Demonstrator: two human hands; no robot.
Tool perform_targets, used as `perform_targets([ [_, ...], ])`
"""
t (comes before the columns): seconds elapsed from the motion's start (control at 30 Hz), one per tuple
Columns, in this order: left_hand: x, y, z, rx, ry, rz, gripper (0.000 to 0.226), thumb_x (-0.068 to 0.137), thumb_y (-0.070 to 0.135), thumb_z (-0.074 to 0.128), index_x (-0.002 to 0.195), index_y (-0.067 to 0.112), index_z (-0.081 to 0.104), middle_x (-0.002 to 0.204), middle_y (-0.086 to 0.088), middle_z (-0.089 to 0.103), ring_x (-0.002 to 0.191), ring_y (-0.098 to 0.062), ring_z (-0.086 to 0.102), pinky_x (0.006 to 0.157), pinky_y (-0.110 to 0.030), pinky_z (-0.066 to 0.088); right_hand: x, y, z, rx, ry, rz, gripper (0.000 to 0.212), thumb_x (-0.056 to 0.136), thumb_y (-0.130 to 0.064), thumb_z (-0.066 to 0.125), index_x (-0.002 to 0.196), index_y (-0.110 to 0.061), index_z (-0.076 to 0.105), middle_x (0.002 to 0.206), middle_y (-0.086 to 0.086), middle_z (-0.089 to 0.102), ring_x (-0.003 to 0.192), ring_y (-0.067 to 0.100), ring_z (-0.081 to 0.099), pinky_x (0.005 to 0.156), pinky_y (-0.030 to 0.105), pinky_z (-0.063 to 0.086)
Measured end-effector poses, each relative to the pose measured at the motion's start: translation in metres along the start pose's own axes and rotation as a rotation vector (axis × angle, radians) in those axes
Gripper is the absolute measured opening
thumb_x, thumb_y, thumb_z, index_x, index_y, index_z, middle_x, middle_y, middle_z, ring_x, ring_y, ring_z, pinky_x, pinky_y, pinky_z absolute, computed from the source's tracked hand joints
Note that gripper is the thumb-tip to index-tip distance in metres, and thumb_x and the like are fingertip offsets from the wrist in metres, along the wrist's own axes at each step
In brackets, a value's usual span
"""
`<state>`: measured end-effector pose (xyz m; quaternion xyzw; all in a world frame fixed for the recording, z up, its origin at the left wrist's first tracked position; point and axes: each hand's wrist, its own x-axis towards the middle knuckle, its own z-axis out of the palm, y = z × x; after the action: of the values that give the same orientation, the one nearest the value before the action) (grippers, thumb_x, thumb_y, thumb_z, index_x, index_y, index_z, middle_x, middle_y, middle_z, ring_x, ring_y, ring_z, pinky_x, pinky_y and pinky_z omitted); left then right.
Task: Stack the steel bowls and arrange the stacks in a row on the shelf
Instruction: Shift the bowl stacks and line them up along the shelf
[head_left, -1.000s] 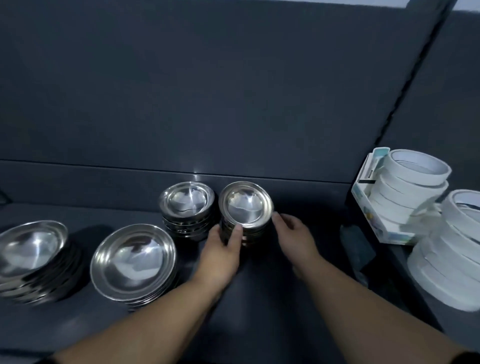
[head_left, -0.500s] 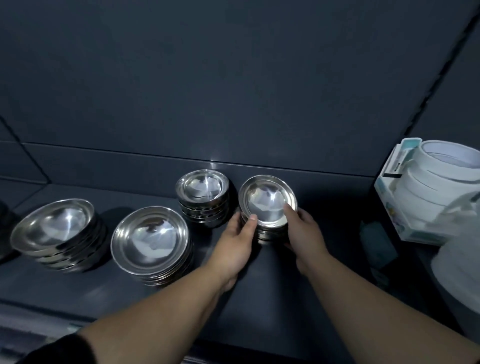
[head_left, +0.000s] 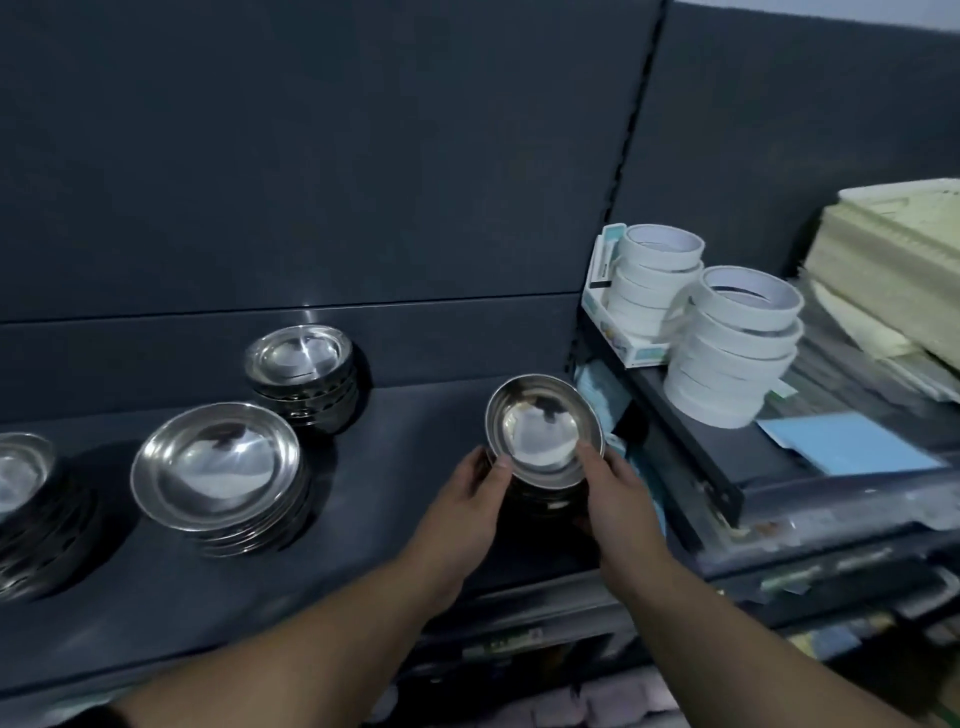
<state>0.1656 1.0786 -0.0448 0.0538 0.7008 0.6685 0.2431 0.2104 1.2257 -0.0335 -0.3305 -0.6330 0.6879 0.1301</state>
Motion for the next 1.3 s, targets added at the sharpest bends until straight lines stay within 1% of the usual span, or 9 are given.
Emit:
perform_targets([
  [0.13,-0.01,0.002,0.017,0.01,-0.035,-0.023,0.091,0.061,0.082,0.054,0.14,0.039,0.042,0.136,0.017,0.055,0.125,-0.004,0.051,0.112,-0.036,0.037,-0.007,0.001,-0.025,-0.035,0.004,0.004,0.06,0.065,-0.068,0.06,0.117,-0.038,0.064,0.116,-0.01,0.069,0.109,0.016,0.064,0.101,0.047,0.049],
  [0.27,-0.014,0.01,0.028,0.068,-0.054,-0.011,0.06,0.089,0.059,0.051,0.141,0.031,0.042,0.137,0.013,0.054,0.124,-0.005,0.051,0.112,-0.032,0.036,-0.009,-0.005,-0.04,-0.109,-0.079,-0.061,0.037,0.087,-0.059,0.054,0.121,-0.047,0.057,0.123,-0.015,0.062,0.116,0.011,0.056,0.106,0.044,0.044],
  [0.37,-0.016,0.021,0.033,0.22,0.095,0.047,0.05,0.094,0.052,0.048,0.136,0.026,0.048,0.126,0.016,0.056,0.113,-0.003,0.051,0.095,-0.019,0.035,-0.007,-0.008,-0.049,-0.194,-0.159,-0.133,0.046,0.092,-0.056,0.051,0.136,-0.043,0.047,0.13,-0.017,0.056,0.121,0.007,0.051,0.108,0.036,0.04],
  [0.47,-0.009,0.03,0.034,0.253,0.262,0.088,0.04,0.093,0.049,0.051,0.122,0.022,0.06,0.11,0.007,0.064,0.1,-0.011,0.057,0.087,-0.024,0.04,-0.005,-0.005,-0.057,-0.236,-0.202,-0.172,0.055,0.091,-0.057,0.05,0.143,-0.042,0.04,0.136,-0.017,0.053,0.124,0.004,0.048,0.106,0.029,0.037],
  [0.57,0.001,0.034,0.033,0.276,0.356,0.109,0.032,0.091,0.047,0.057,0.099,0.018,0.07,0.093,-0.003,0.072,0.091,-0.022,0.067,0.089,-0.039,0.054,-0.001,0.001,-0.06,-0.237,-0.238,-0.169,0.075,0.069,-0.083,0.05,0.138,-0.054,0.039,0.139,-0.017,0.052,0.128,0.007,0.048,0.11,0.041,0.04],
  [0.77,0.009,0.041,0.03,0.369,0.512,0.105,0.043,0.079,0.05,0.053,0.065,0.01,0.06,0.067,-0.007,0.068,0.077,-0.031,0.069,0.079,-0.045,0.057,0.012,0.003,-0.057,-0.215,-0.336,-0.191,0.081,0.062,-0.087,0.051,0.135,-0.054,0.041,0.139,-0.019,0.052,0.129,0.006,0.048,0.112,0.043,0.039],
  [0.93,0.008,0.053,0.032,0.425,0.541,0.071,0.028,0.085,0.031,0.055,0.066,0.011,0.064,0.065,-0.005,0.072,0.076,-0.027,0.071,0.082,-0.04,0.057,0.013,-0.008,-0.059,-0.224,-0.329,-0.226,0.053,0.094,-0.051,0.048,0.144,-0.036,0.04,0.141,-0.013,0.05,0.126,0.002,0.045,0.108,0.025,0.033],
  [1.17,0.006,0.055,0.042,0.236,0.496,0.003,0.019,0.086,0.019,0.055,0.074,0.004,0.059,0.046,-0.009,0.061,0.043,-0.024,0.056,0.061,-0.037,0.056,0.011,-0.017,-0.062,-0.193,-0.355,-0.264,0.054,0.093,-0.049,0.05,0.144,-0.033,0.04,0.13,-0.023,0.053,0.109,-0.011,0.05,0.091,0.006,0.034],
  [1.3,0.014,0.045,0.036,0.33,0.533,-0.006,0.031,0.08,0.038,0.066,0.095,0.011,0.062,0.079,-0.008,0.071,0.064,-0.025,0.066,0.072,-0.038,0.058,0.012,-0.014,-0.064,-0.232,-0.391,-0.31,0.073,0.082,-0.037,0.073,0.143,-0.037,0.034,0.124,-0.025,0.052,0.103,-0.015,0.051,0.078,-0.002,0.036],
])
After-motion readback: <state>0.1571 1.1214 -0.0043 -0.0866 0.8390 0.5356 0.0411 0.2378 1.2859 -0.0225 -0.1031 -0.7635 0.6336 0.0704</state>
